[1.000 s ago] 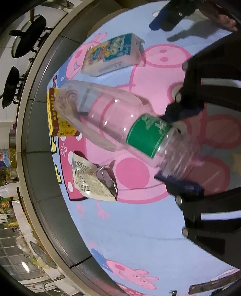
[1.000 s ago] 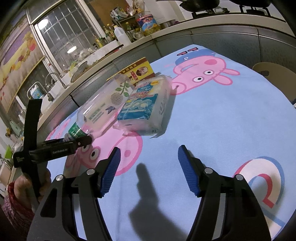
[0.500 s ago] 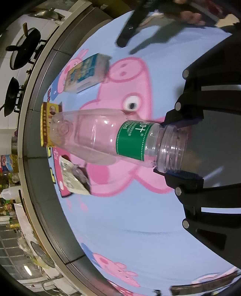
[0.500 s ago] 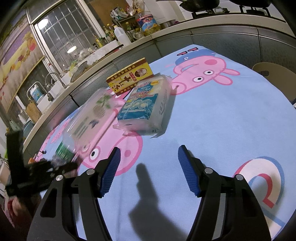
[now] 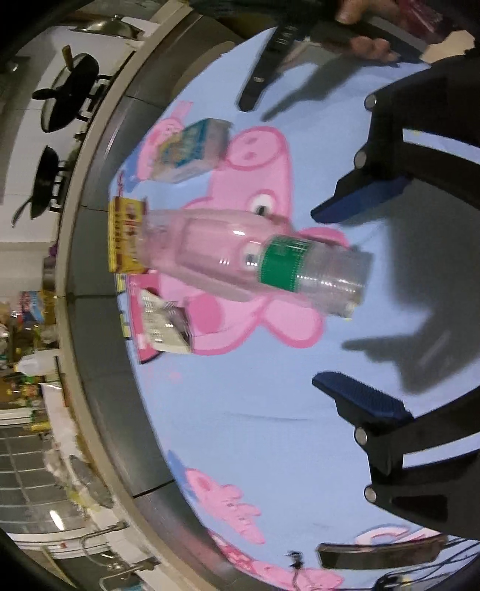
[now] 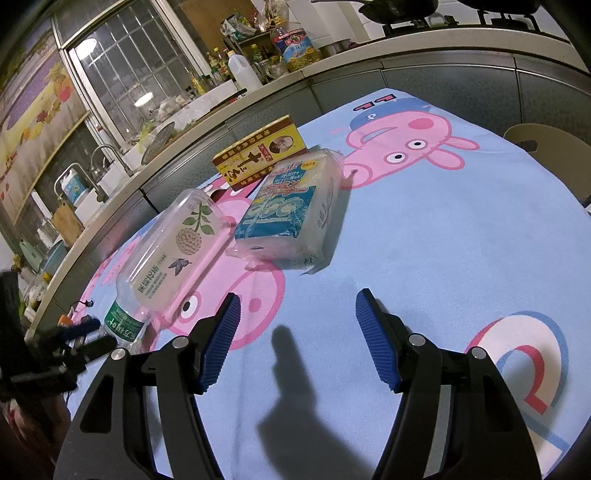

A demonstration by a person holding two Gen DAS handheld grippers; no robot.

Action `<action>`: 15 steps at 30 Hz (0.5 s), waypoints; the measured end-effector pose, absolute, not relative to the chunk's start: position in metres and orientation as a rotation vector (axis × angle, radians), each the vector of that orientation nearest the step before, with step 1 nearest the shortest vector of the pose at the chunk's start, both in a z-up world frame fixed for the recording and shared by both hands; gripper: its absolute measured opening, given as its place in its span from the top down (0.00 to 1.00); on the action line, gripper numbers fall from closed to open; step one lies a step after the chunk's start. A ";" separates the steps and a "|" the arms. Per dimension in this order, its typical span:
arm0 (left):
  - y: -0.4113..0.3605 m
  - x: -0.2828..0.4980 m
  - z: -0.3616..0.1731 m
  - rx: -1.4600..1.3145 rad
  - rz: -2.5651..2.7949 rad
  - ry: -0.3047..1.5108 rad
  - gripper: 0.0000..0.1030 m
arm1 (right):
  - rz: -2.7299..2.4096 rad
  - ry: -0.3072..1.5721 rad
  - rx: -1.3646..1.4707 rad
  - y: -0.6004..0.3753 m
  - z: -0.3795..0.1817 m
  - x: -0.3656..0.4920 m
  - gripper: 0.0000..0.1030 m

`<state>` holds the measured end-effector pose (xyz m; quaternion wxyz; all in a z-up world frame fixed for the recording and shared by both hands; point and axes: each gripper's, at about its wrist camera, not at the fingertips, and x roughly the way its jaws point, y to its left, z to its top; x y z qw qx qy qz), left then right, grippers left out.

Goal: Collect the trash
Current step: 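Lift the clear bottle with the left tool while the right grasps the sponge packet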

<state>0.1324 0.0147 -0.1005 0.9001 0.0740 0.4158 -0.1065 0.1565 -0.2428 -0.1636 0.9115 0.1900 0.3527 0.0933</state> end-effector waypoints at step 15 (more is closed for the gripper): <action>-0.028 0.182 -0.118 0.262 -0.225 0.898 0.34 | 0.122 0.760 0.349 -0.227 -0.146 0.213 0.22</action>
